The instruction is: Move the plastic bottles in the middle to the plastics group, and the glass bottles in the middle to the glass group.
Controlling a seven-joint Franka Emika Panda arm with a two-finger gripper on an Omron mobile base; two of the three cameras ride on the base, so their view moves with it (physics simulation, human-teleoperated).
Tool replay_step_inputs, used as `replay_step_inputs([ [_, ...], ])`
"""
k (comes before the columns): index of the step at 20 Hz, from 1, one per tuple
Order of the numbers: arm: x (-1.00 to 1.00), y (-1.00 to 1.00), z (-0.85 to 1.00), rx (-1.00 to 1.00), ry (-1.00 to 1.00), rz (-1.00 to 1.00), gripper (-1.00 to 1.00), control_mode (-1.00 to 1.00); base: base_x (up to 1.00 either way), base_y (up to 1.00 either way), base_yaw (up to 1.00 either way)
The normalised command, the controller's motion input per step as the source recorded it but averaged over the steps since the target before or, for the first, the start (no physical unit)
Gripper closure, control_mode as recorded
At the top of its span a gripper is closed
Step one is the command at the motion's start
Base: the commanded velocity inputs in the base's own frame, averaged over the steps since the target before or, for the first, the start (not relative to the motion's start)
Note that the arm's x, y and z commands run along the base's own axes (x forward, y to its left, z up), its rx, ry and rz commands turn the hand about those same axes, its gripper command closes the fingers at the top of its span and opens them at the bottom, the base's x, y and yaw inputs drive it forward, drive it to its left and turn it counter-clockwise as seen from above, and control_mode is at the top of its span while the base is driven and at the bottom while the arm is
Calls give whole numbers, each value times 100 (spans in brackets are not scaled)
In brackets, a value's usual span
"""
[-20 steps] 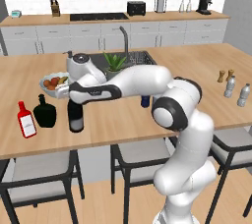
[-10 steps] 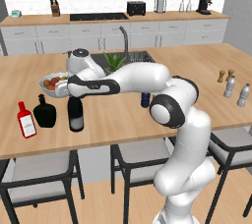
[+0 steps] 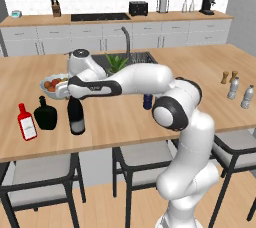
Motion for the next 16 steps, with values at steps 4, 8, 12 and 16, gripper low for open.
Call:
replay_step_inputs([
  [4,-24,0,0,0,-4,0,-100,-100,0,0,0],
  [8,-55,-2,3,1,-14,0,-100,-100,0,0,0],
  [12,-85,-21,1,7,-21,-1,-100,-100,0,0,0],
  [16,-93,-37,0,12,-22,-5,-100,-100,0,0,0],
])
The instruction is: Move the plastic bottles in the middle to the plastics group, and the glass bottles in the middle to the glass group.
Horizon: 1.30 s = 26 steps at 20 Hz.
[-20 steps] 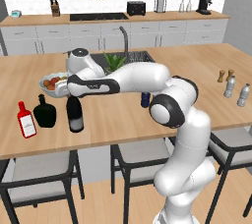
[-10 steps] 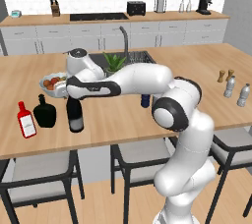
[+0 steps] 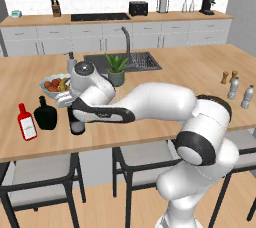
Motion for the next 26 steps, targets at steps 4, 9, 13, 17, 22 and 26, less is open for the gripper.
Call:
replay_step_inputs([
  [4,-72,-54,0,14,-17,-7,-100,-100,0,0,0],
  [9,-4,-81,0,8,-5,-6,-100,-100,0,0,0],
  [13,0,-98,0,6,0,-8,-100,-100,0,0,0],
  [17,8,-98,0,1,5,-8,-100,-100,0,0,0],
  [22,38,-91,0,-9,21,-8,-100,-100,0,0,0],
  [26,69,-76,0,-24,32,-10,-100,-100,0,0,0],
])
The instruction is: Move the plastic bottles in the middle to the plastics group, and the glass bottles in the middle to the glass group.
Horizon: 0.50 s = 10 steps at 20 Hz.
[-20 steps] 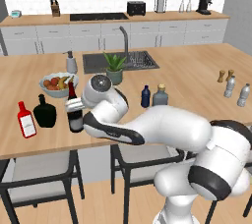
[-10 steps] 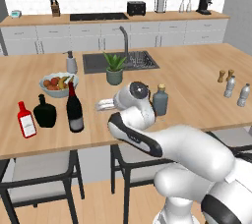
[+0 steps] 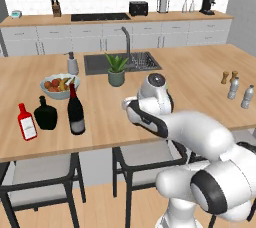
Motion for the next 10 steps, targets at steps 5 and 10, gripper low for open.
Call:
replay_step_inputs([
  [5,69,-81,0,-27,34,-13,-100,-100,0,0,0],
  [10,19,-95,2,-10,25,-17,-100,-100,0,0,0],
])
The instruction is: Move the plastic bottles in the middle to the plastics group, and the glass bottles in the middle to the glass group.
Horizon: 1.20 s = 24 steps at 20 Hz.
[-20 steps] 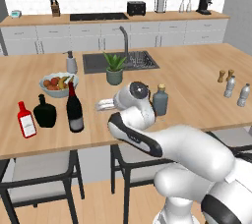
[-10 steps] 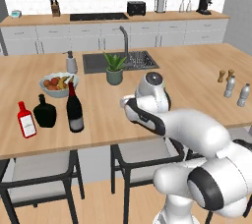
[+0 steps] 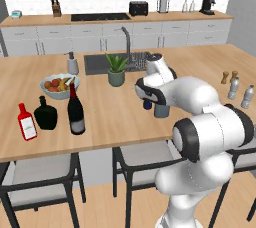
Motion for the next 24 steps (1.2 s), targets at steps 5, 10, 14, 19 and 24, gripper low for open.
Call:
replay_step_inputs([
  [5,-7,-91,2,10,-3,-9,-100,-100,0,0,0],
  [10,-2,-11,1,5,-1,1,-100,-100,0,0,0],
  [14,23,-2,1,6,9,1,-100,-100,0,0,0],
  [19,30,0,6,10,1,0,-100,-100,0,0,0],
  [24,1,-7,35,13,-7,0,-100,-100,0,0,0],
])
